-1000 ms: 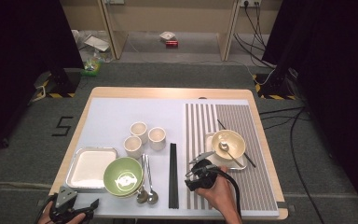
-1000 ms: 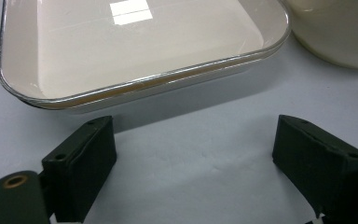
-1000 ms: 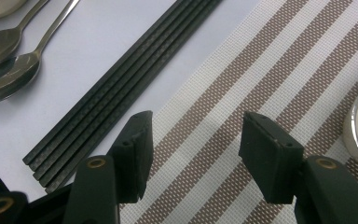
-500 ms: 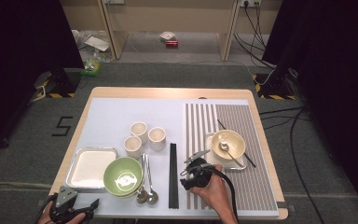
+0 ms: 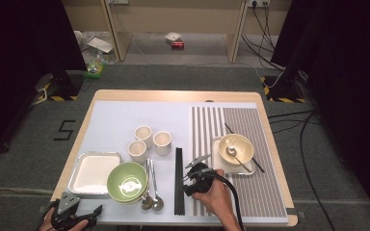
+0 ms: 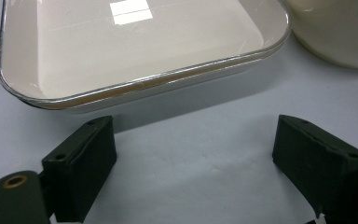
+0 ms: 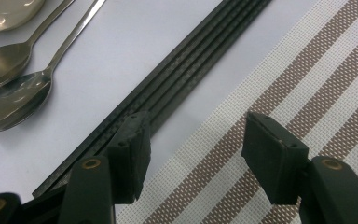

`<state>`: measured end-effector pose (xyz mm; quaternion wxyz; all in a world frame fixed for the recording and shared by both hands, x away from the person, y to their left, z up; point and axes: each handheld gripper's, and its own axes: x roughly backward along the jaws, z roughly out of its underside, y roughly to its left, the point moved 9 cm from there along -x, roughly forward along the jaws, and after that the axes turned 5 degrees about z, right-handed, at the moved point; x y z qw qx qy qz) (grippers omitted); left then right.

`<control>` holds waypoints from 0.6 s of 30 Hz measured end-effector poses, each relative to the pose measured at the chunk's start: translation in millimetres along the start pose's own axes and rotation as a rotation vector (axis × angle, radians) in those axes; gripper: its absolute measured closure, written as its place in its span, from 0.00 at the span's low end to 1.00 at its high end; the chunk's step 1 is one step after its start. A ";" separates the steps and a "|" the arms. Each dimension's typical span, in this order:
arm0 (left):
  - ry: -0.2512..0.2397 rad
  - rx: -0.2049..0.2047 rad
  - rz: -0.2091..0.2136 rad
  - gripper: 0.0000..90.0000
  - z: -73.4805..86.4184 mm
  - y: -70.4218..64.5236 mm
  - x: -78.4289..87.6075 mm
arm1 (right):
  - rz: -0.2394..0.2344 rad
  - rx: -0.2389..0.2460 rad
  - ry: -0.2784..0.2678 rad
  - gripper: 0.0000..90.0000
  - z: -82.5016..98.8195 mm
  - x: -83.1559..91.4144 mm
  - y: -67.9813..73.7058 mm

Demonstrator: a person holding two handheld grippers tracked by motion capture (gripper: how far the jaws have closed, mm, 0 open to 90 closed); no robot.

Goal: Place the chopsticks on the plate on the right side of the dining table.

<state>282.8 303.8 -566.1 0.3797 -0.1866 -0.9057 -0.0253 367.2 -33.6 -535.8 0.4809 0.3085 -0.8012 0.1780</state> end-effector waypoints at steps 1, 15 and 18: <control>0.000 0.000 0.000 0.13 0.0 0.0 0.0 | -0.001 0.009 -0.005 0.47 -0.7 -1.0 0.4; -0.005 0.004 0.000 0.13 0.2 -0.3 -0.1 | -0.005 0.019 0.014 0.46 -4.9 -8.8 7.8; -0.004 0.004 0.000 0.13 0.1 -0.3 -0.1 | 0.001 0.021 0.020 0.46 -4.9 -10.6 8.6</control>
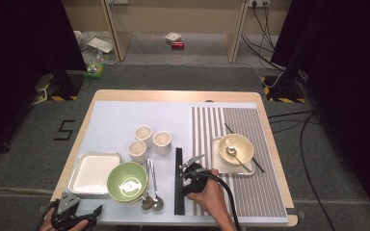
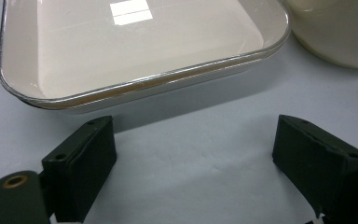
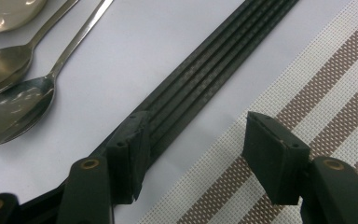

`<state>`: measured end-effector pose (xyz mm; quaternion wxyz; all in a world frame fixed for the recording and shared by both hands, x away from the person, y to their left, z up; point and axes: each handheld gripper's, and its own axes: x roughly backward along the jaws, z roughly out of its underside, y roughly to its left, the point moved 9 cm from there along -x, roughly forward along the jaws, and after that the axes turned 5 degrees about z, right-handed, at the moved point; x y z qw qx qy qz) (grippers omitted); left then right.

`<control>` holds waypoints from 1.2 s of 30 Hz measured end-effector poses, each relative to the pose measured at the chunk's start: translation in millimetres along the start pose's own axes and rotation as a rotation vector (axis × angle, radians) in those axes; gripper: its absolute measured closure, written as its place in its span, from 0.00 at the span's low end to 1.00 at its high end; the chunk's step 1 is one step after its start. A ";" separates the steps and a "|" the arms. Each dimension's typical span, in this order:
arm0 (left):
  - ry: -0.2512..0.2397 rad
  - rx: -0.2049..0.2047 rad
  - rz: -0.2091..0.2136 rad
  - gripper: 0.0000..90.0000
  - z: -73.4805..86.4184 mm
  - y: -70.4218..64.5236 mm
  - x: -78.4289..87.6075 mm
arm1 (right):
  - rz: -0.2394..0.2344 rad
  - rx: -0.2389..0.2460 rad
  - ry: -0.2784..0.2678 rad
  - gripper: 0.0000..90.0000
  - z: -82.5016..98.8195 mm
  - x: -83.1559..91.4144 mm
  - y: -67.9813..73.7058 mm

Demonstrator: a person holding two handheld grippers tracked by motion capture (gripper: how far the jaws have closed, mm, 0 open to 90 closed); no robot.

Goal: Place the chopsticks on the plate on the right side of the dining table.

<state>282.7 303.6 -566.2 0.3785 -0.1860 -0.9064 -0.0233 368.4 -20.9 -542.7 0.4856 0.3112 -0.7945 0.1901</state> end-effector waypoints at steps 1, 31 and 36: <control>0.001 0.000 0.000 0.13 0.0 0.0 0.0 | 0.003 0.007 0.003 0.46 0.2 -0.8 0.1; -0.002 0.000 0.000 0.13 0.1 0.0 0.0 | 0.018 0.045 0.022 0.61 4.4 -0.9 -3.0; -0.001 0.000 0.000 0.13 0.0 0.0 0.0 | 0.017 0.078 0.028 0.71 5.8 0.4 -3.7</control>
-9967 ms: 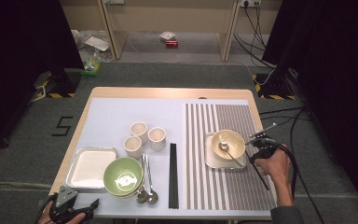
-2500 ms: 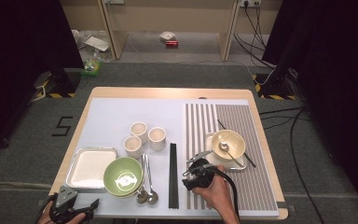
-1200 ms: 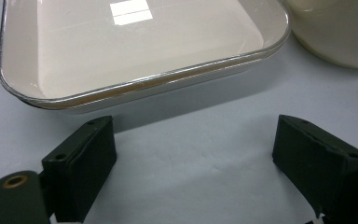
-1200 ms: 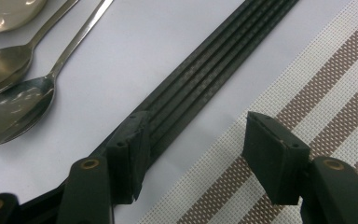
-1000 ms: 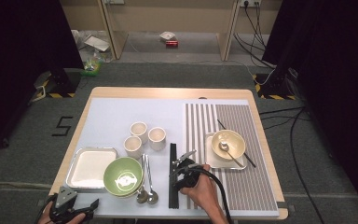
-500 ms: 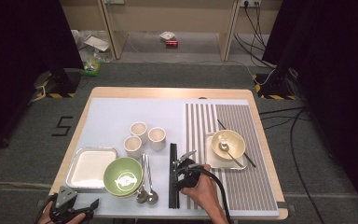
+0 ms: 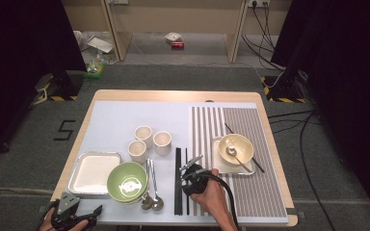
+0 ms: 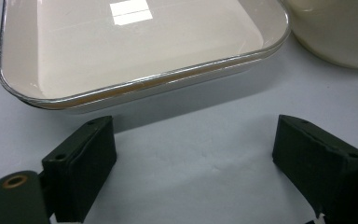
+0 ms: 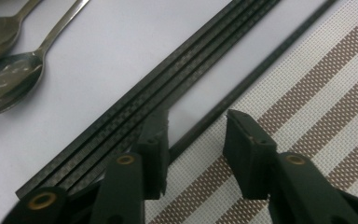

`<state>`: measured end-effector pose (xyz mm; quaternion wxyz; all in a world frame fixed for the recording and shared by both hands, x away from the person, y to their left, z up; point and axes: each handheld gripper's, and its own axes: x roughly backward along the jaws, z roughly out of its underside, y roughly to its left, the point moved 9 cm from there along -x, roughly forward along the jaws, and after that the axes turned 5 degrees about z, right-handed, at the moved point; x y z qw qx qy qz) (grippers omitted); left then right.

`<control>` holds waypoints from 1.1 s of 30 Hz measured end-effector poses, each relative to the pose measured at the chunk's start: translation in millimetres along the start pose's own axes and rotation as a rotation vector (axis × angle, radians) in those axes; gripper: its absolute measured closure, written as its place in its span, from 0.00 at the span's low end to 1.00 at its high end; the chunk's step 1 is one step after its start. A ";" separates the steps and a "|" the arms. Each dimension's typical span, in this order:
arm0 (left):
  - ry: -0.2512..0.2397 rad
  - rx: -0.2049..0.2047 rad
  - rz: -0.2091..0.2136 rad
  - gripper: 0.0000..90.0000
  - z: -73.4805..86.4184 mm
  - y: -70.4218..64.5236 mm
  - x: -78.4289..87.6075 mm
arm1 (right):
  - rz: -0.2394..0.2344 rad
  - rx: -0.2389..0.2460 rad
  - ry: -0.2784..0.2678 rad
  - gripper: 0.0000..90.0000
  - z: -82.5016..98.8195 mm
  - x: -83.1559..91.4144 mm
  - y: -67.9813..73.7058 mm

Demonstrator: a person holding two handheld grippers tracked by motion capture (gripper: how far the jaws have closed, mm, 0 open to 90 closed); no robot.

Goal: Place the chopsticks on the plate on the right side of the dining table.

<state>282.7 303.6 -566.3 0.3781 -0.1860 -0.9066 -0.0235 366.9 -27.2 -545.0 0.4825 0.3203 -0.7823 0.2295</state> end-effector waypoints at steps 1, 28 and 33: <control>0.000 -0.003 -0.001 0.13 0.2 0.3 0.2 | 0.006 0.006 0.005 0.73 0.9 0.5 -0.8; 0.000 0.000 0.000 0.13 -0.1 0.1 0.0 | 0.018 0.009 0.044 0.94 20.1 14.0 -22.8; 0.001 0.000 0.002 0.13 0.0 -0.1 0.0 | 0.019 -0.014 0.058 0.95 24.7 18.1 -32.5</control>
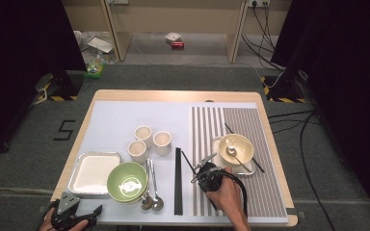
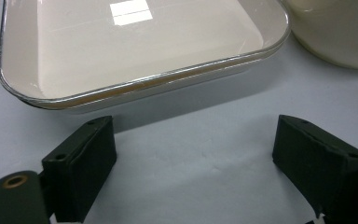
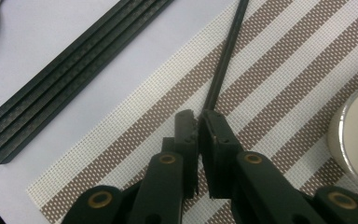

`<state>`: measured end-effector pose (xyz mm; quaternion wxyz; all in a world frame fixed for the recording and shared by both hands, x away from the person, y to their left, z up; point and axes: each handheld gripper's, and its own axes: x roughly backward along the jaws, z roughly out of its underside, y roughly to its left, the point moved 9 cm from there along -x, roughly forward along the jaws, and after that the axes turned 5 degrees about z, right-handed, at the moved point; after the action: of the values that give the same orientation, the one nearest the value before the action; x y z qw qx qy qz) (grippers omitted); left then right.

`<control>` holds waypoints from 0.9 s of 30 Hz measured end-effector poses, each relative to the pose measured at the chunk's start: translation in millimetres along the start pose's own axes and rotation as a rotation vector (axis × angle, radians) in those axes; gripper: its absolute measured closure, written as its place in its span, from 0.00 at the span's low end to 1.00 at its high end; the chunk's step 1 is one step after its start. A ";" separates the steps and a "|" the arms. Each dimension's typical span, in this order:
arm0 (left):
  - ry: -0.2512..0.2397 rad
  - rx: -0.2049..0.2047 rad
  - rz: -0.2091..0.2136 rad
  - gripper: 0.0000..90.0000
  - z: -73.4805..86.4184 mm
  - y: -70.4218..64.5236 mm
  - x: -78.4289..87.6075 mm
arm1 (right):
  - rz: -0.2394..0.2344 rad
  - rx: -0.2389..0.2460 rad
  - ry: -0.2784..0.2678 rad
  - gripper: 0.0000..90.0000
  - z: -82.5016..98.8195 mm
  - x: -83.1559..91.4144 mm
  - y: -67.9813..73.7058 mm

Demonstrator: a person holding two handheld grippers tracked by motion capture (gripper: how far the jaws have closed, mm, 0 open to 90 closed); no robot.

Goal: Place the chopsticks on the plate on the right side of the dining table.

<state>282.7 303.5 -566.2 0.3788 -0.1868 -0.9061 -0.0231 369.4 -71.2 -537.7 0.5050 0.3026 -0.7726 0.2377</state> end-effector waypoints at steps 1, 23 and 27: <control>0.000 0.000 0.000 0.13 0.0 -0.1 0.0 | 0.001 -0.006 0.000 0.94 -0.8 0.7 -0.8; -0.003 0.001 0.000 0.13 0.0 0.1 0.0 | -0.005 -0.045 0.050 0.86 -11.0 -3.5 -4.4; -0.006 0.000 0.000 0.13 0.1 0.1 -0.1 | 0.005 -0.037 0.077 0.89 -10.4 -8.2 -5.6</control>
<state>282.7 303.6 -566.3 0.3759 -0.1869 -0.9073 -0.0223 382.5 -66.3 -541.0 0.5393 0.2817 -0.7577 0.2360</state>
